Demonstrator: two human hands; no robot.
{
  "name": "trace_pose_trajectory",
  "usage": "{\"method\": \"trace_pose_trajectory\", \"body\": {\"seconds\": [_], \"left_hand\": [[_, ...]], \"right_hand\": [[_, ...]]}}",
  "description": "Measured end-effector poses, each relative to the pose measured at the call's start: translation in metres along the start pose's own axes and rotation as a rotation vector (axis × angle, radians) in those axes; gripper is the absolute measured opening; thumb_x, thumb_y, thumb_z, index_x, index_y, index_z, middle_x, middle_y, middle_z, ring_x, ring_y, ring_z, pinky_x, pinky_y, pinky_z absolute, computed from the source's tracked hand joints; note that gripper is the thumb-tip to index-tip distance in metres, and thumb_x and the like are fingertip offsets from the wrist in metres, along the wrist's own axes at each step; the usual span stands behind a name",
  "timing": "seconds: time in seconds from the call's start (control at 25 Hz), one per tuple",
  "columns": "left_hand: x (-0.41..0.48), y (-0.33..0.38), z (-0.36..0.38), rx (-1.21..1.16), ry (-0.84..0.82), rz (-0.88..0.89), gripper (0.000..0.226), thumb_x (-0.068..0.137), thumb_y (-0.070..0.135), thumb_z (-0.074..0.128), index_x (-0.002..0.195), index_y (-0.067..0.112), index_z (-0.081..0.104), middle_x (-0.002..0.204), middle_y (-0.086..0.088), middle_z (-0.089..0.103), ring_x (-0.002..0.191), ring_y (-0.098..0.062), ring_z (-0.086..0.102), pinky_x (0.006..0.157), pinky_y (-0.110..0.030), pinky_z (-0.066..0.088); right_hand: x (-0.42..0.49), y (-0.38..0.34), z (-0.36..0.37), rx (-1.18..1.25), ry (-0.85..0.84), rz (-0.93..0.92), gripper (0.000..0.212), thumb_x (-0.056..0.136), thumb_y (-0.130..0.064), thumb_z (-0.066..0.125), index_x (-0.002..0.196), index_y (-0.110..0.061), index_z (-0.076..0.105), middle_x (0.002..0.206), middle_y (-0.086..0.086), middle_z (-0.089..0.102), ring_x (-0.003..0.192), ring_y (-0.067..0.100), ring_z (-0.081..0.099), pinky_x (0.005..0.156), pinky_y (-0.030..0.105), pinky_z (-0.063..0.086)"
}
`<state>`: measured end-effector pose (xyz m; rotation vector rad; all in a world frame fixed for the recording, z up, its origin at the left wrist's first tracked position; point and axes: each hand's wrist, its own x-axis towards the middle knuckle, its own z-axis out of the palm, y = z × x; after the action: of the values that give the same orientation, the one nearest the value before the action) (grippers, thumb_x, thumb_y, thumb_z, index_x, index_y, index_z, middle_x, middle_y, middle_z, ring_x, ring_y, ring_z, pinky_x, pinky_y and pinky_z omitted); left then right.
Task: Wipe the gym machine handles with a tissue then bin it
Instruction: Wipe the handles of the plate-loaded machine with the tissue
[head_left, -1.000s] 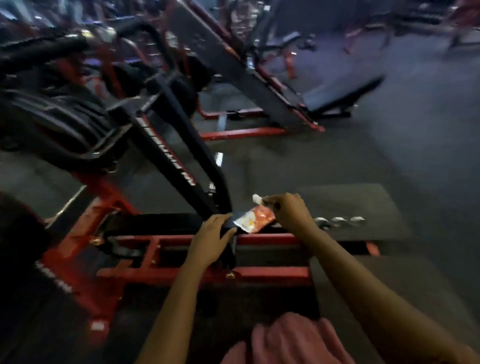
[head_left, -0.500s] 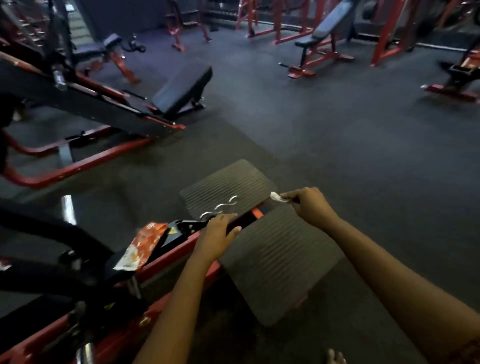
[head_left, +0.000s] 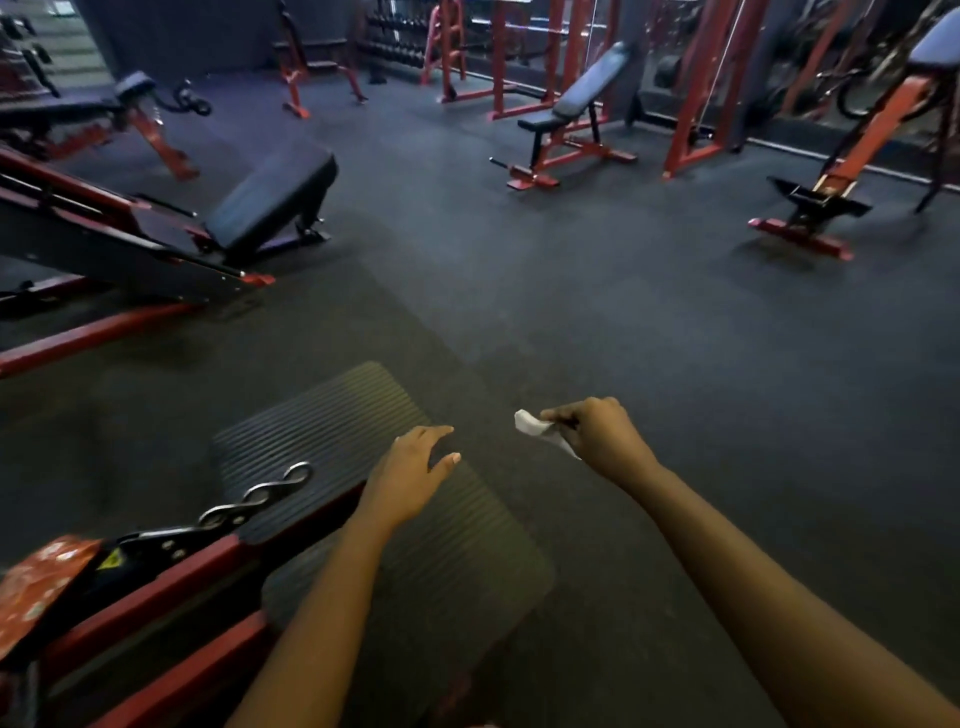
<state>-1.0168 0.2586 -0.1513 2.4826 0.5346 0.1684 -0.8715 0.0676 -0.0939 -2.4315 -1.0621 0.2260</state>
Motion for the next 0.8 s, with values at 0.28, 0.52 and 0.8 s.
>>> {"method": "trace_pose_trajectory", "body": {"seconds": [0.28,0.52,0.8], "left_hand": [[0.153,0.031,0.056,0.118,0.032,-0.097,0.046,0.093,0.039,0.047,0.136,0.022,0.042,0.139,-0.001,0.044,0.127,-0.02,0.042,0.107,-0.039,0.036],[0.301,0.052,0.066,0.108,0.098,-0.241,0.047,0.094,0.037,0.047,0.137,0.019,0.042,0.138,-0.004,0.045,0.125,-0.02,0.044,0.103,-0.033,0.036],[0.454,0.058,0.028,0.159,0.194,-0.263,0.047,0.094,0.034,0.048,0.137,0.017,0.042,0.136,-0.005,0.045,0.126,-0.021,0.043,0.104,-0.031,0.034]], "right_hand": [[0.144,0.117,-0.046,-0.033,0.0,-0.111,0.028,0.089,-0.004,0.049,0.111,-0.011,0.066,0.11,0.006,0.068,0.101,0.023,0.063,0.089,0.03,0.048],[0.314,0.182,-0.086,0.001,-0.043,-0.221,0.027,0.089,-0.006,0.051,0.112,-0.01,0.066,0.108,0.01,0.069,0.103,0.028,0.062,0.092,0.039,0.048],[0.492,0.217,-0.109,-0.028,-0.125,-0.372,0.03,0.089,-0.004,0.051,0.115,-0.013,0.064,0.108,0.007,0.069,0.092,0.021,0.065,0.082,0.025,0.049]]}}
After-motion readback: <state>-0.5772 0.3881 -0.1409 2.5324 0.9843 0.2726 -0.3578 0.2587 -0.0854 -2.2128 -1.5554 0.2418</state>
